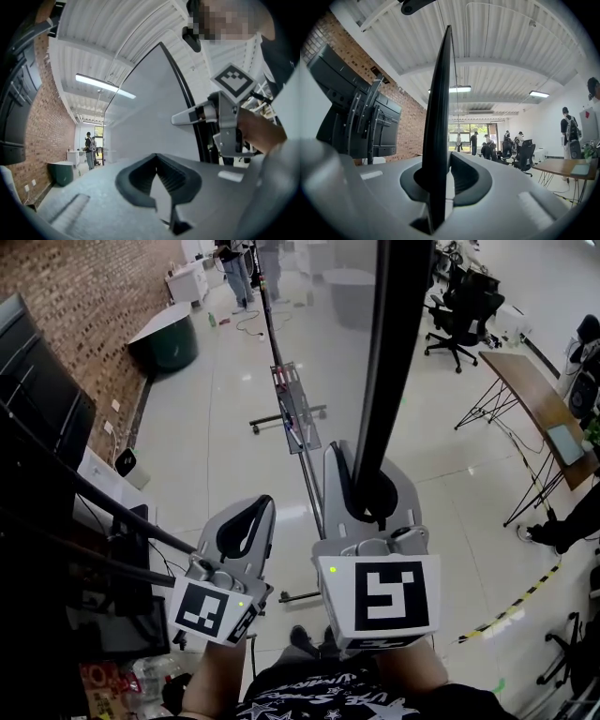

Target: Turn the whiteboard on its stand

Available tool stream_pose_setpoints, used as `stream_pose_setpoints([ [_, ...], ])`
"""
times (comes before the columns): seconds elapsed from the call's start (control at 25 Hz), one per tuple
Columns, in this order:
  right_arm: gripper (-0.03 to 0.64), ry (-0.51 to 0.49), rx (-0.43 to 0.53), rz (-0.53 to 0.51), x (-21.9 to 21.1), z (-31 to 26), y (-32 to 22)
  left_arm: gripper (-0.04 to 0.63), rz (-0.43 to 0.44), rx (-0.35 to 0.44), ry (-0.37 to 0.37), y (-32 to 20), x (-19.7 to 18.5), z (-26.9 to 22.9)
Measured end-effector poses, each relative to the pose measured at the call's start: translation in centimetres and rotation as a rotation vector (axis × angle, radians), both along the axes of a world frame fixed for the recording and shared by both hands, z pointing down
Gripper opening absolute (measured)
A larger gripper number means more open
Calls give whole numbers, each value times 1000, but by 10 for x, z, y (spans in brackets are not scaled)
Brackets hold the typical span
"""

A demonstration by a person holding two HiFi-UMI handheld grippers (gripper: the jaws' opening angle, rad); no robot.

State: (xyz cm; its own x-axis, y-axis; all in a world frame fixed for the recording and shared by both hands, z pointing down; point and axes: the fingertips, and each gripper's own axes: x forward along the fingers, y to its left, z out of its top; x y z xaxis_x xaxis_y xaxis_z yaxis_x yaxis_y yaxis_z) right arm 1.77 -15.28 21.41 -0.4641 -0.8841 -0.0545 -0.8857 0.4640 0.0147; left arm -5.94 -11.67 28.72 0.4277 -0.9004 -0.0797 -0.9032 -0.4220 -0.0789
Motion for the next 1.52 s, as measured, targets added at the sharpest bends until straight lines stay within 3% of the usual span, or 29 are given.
stream_pose_setpoints([
  [0.88, 49, 16, 15, 30, 38, 16, 75, 5, 173, -1, 28, 76, 43, 10],
  [1.36, 52, 45, 10, -10, 54, 19, 119, 5, 100, -10, 21, 91, 59, 7],
  [1.52, 55, 12, 13, -17, 50, 15, 119, 5, 94, 1, 14, 89, 66, 4],
])
